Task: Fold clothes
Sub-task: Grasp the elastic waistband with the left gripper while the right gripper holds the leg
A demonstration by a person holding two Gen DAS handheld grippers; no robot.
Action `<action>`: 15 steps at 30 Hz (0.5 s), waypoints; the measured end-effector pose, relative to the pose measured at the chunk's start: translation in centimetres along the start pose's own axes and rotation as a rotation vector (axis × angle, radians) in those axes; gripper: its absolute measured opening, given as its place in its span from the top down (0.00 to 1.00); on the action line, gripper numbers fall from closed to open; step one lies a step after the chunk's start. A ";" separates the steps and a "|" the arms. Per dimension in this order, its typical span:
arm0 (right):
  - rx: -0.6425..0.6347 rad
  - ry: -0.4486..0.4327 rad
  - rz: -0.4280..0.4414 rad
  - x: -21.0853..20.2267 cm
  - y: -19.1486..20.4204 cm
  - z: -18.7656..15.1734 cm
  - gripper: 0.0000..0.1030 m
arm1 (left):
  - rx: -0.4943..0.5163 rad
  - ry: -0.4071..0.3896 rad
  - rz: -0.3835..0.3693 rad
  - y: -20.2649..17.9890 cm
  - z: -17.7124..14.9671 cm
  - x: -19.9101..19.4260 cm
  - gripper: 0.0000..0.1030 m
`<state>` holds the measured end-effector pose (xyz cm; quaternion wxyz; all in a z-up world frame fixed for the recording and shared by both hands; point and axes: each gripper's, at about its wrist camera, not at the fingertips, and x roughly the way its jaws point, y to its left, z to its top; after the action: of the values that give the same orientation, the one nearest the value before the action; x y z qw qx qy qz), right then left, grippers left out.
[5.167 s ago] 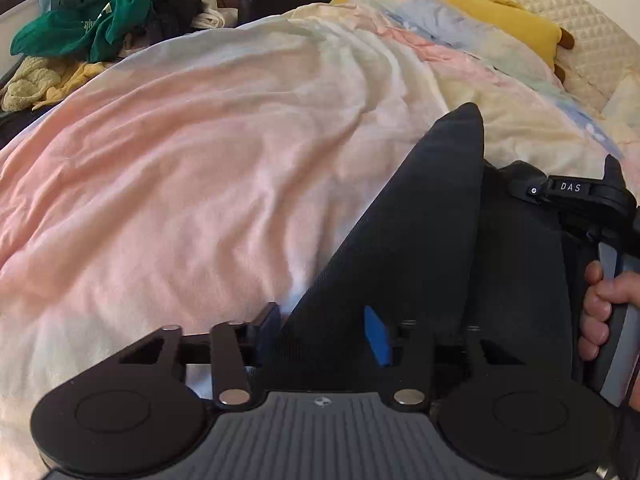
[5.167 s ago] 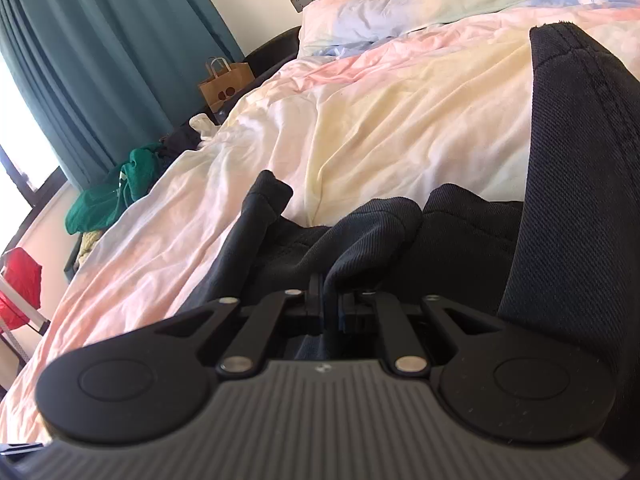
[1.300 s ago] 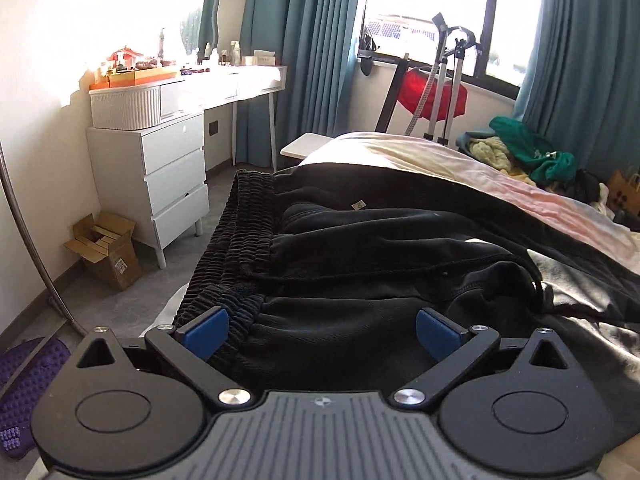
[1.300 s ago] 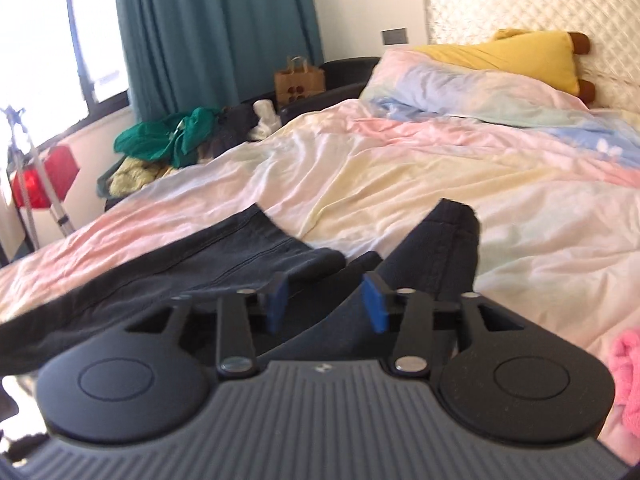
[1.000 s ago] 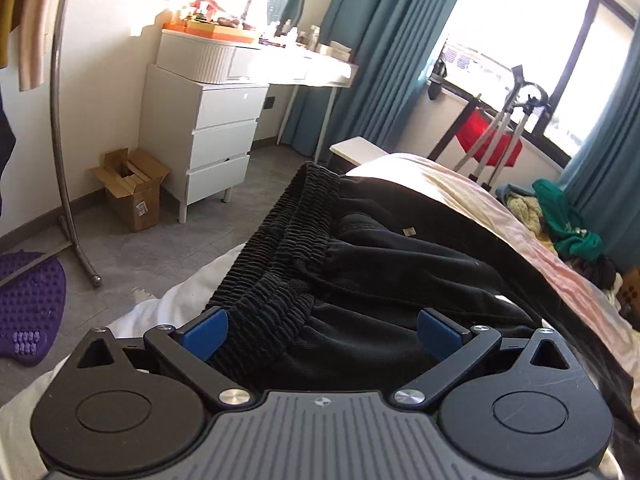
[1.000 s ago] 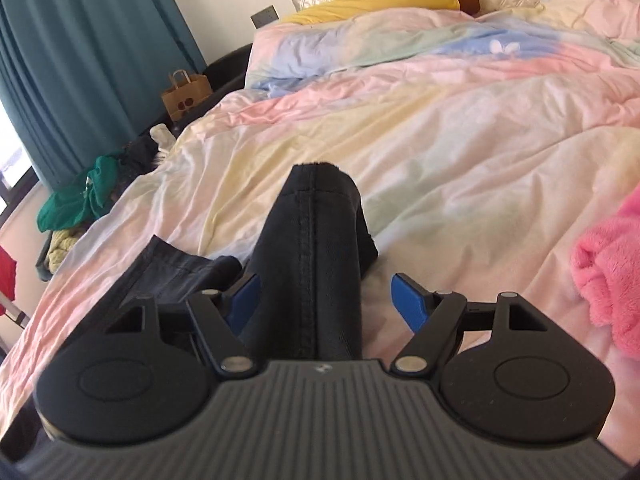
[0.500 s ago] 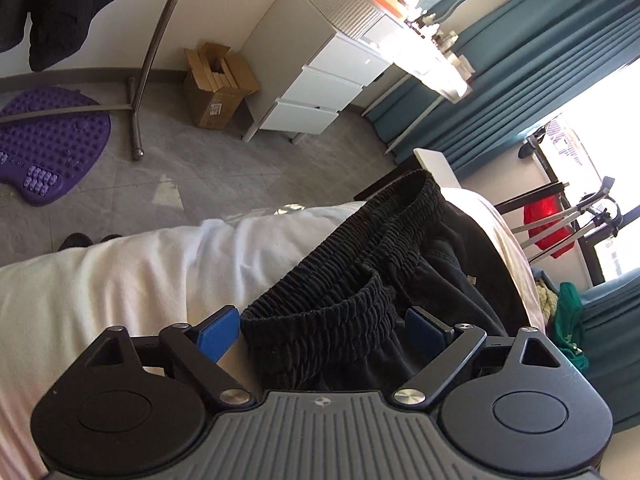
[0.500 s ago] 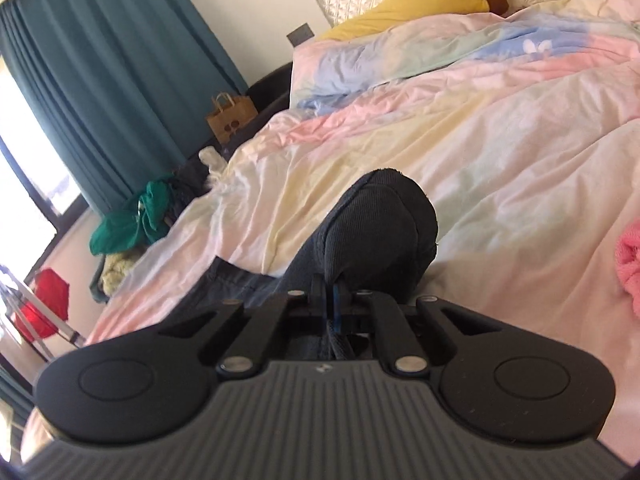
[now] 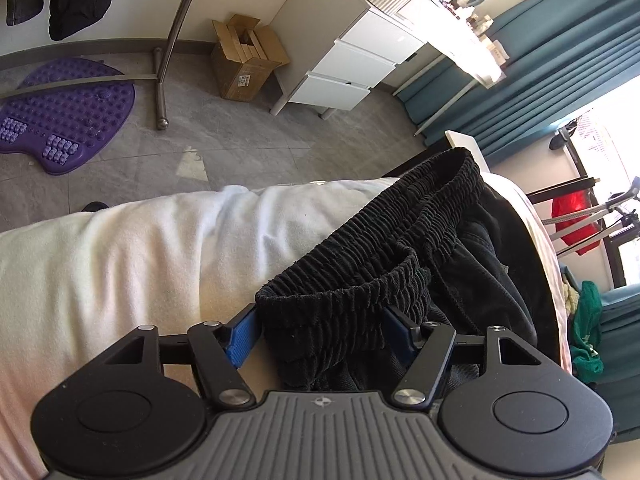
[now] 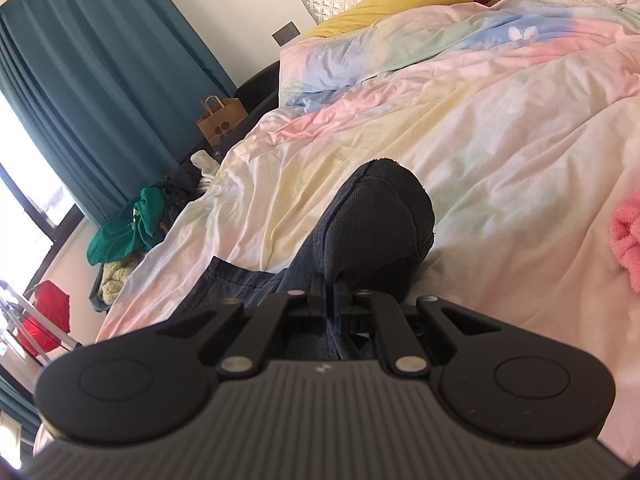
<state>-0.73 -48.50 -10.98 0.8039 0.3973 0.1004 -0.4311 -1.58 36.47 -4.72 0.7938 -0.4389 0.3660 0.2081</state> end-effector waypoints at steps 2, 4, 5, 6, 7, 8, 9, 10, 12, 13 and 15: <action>0.000 0.006 -0.008 0.1 -0.1 -0.1 0.94 | 0.008 -0.001 0.005 -0.2 0.0 0.0 0.34; 0.007 0.014 -0.015 0.2 -0.2 -0.1 0.94 | 0.019 0.006 0.011 -0.4 -0.1 0.1 0.32; 0.012 0.017 -0.021 0.2 -0.3 -0.2 0.94 | 0.026 0.014 0.010 -0.6 -0.2 0.2 0.30; 0.016 0.020 -0.025 0.2 -0.3 -0.2 0.93 | 0.032 0.022 0.006 -0.8 -0.4 0.2 0.28; 0.019 0.022 -0.031 0.3 -0.4 -0.2 0.93 | 0.042 0.028 0.002 -1.1 -0.6 0.3 0.26; 0.021 0.023 -0.036 0.3 -0.4 -0.3 0.93 | 0.051 0.035 -0.004 -1.3 -0.8 0.4 0.21; 0.022 0.024 -0.040 0.3 -0.4 -0.3 0.93 | 0.058 0.044 -0.009 -1.5 -1.0 0.6 0.14; 0.021 0.024 -0.044 0.3 -0.3 -0.3 0.93 | 0.060 0.058 -0.016 -1.7 -1.1 0.8 0.14; 0.021 0.026 -0.056 0.4 -0.3 -0.4 0.93 | 0.052 0.091 -0.015 -1.7 -1.4 1.6 0.14; 0.022 0.026 -0.062 0.4 -0.3 -0.4 0.93 | 0.052 0.097 -0.013 -1.7 -1.5 1.9 0.14; 0.024 0.028 -0.074 0.4 -0.3 -0.4 0.93 | 0.044 0.106 -0.015 -1.5 -1.5 2.2 0.14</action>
<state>-0.63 -48.55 -11.66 0.7811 0.4088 0.1212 -0.4562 0.26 34.44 -6.09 0.7844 -0.4343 0.4087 0.1704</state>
